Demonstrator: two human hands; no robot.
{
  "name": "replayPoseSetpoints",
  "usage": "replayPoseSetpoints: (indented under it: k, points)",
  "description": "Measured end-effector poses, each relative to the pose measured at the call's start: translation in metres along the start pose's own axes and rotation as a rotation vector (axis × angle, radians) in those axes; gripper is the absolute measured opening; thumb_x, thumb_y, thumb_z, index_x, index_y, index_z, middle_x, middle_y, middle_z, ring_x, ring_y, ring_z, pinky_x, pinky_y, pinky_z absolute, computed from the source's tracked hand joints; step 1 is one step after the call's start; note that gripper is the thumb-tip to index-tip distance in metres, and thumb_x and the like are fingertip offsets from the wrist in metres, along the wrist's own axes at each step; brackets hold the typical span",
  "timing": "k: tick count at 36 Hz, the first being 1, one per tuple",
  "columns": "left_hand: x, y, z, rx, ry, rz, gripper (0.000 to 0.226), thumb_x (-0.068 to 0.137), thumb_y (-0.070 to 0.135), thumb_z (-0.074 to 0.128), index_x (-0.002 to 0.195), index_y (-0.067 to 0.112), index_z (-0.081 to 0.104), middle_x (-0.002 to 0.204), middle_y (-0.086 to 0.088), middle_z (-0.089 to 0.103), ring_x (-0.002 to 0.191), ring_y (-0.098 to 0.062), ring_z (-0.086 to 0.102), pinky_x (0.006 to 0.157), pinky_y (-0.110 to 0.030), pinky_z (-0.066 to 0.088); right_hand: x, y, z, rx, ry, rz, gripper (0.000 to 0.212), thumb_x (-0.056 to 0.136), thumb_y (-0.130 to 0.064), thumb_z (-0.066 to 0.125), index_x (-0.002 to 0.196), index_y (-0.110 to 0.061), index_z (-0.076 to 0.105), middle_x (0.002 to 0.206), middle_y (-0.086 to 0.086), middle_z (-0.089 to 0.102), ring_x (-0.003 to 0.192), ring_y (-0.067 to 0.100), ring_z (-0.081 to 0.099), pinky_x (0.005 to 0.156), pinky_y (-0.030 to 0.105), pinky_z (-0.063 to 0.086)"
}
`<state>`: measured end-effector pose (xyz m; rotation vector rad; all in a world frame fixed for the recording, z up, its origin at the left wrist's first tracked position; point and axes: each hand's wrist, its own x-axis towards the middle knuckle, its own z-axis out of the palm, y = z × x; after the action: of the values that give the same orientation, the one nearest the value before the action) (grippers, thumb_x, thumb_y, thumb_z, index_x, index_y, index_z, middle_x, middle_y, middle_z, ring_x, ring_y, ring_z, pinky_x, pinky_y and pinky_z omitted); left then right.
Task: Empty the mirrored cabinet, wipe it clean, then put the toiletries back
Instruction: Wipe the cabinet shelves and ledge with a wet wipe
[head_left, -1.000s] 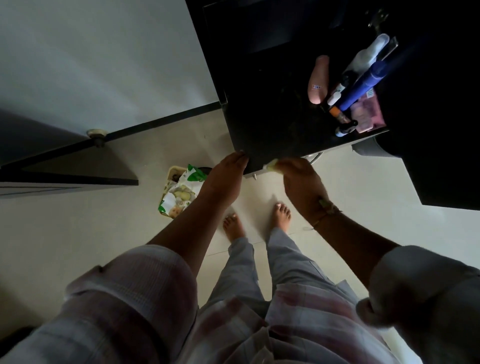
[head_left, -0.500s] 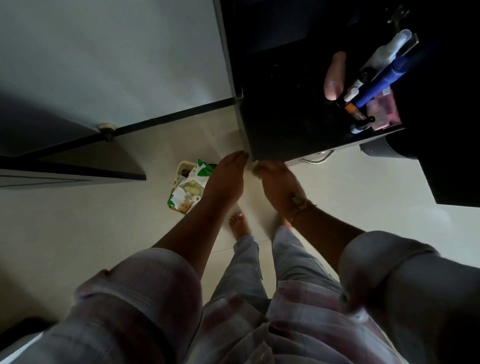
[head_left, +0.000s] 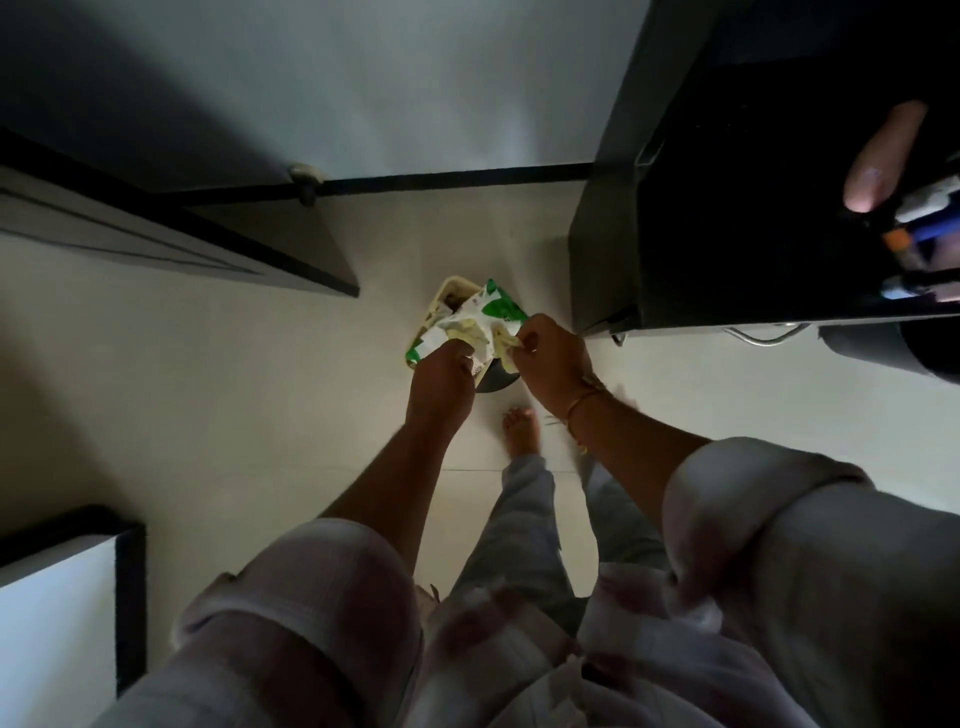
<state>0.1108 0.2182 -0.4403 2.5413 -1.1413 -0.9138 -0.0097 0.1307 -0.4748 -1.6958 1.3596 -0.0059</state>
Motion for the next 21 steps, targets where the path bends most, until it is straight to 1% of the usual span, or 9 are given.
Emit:
replayPoseSetpoints:
  k: [2,3,5,9,11,14,15,19,21]
  points:
    - [0.001,-0.012,0.002,-0.005,-0.001,-0.03,0.027,0.098,0.012,0.046,0.118,0.004,0.061,0.117,-0.013,0.066,0.107,-0.028,0.062,0.084,-0.024,0.043,0.012,-0.003,0.014,-0.045,-0.003,0.001,0.014,0.086,-0.029,0.063,0.084,-0.028,0.05,0.093,0.005,0.066,0.083,0.023,0.062,0.069,0.03,0.052]
    - [0.002,-0.019,0.003,-0.009,-0.011,-0.057,0.027,0.099,0.014,0.046,0.121,0.005,0.06,0.12,-0.013,0.065,0.109,-0.028,0.061,0.087,-0.025,0.043,0.018,-0.004,0.02,-0.076,-0.015,-0.015,0.013,0.087,-0.03,0.062,0.084,-0.028,0.049,0.094,0.006,0.066,0.084,0.024,0.061,0.07,0.031,0.052]
    - [0.004,-0.032,0.007,0.004,-0.029,-0.066,0.03,0.099,0.018,0.048,0.125,0.006,0.056,0.124,-0.012,0.062,0.114,-0.027,0.059,0.093,-0.028,0.044,0.031,-0.004,0.033,-0.126,-0.045,-0.058,0.003,0.089,-0.027,0.057,0.087,-0.027,0.055,0.099,0.008,0.065,0.089,0.028,0.061,0.071,0.028,0.048]
    - [0.01,-0.05,0.012,-0.023,-0.031,-0.059,0.031,0.095,0.013,0.052,0.125,0.005,0.055,0.123,-0.014,0.061,0.114,-0.028,0.058,0.094,-0.029,0.044,0.059,-0.001,0.055,-0.168,-0.102,-0.061,0.015,0.091,-0.021,0.055,0.1,-0.019,0.066,0.111,0.012,0.064,0.101,0.031,0.06,0.084,0.031,0.05]
    - [0.013,-0.057,0.016,-0.051,-0.021,-0.08,0.031,0.094,0.013,0.054,0.124,0.004,0.056,0.122,-0.014,0.061,0.113,-0.028,0.058,0.093,-0.029,0.045,0.072,0.001,0.066,-0.192,-0.112,-0.059,0.019,0.091,-0.016,0.053,0.105,-0.016,0.066,0.114,0.013,0.063,0.106,0.032,0.059,0.086,0.029,0.045]
    - [0.015,-0.067,0.024,-0.065,-0.013,-0.066,0.034,0.091,0.011,0.058,0.124,0.002,0.056,0.12,-0.016,0.061,0.11,-0.03,0.059,0.093,-0.032,0.045,0.08,0.002,0.073,-0.264,-0.19,-0.043,0.031,0.092,-0.011,0.05,0.121,-0.014,0.06,0.123,0.013,0.06,0.114,0.032,0.056,0.091,0.032,0.044]
    - [0.016,-0.069,0.026,-0.075,-0.013,-0.071,0.035,0.091,0.011,0.059,0.124,0.002,0.055,0.12,-0.016,0.061,0.11,-0.03,0.059,0.094,-0.033,0.045,0.081,0.003,0.074,-0.267,-0.201,-0.039,0.033,0.091,-0.01,0.05,0.123,-0.014,0.059,0.124,0.012,0.06,0.115,0.032,0.055,0.093,0.032,0.043]
    - [0.015,-0.069,0.028,-0.087,-0.039,-0.109,0.036,0.091,0.014,0.061,0.126,0.005,0.054,0.123,-0.013,0.06,0.111,-0.027,0.059,0.096,-0.033,0.046,0.074,0.003,0.069,-0.239,-0.178,-0.057,0.028,0.088,-0.002,0.054,0.114,-0.006,0.065,0.122,0.015,0.062,0.114,0.031,0.056,0.098,0.031,0.042]
    - [0.014,-0.068,0.025,-0.068,-0.055,-0.11,0.036,0.091,0.015,0.061,0.125,0.006,0.055,0.123,-0.012,0.06,0.111,-0.026,0.059,0.096,-0.032,0.046,0.067,0.0,0.062,-0.248,-0.161,-0.068,0.025,0.089,-0.001,0.054,0.11,-0.003,0.067,0.117,0.018,0.064,0.111,0.032,0.058,0.097,0.033,0.044]
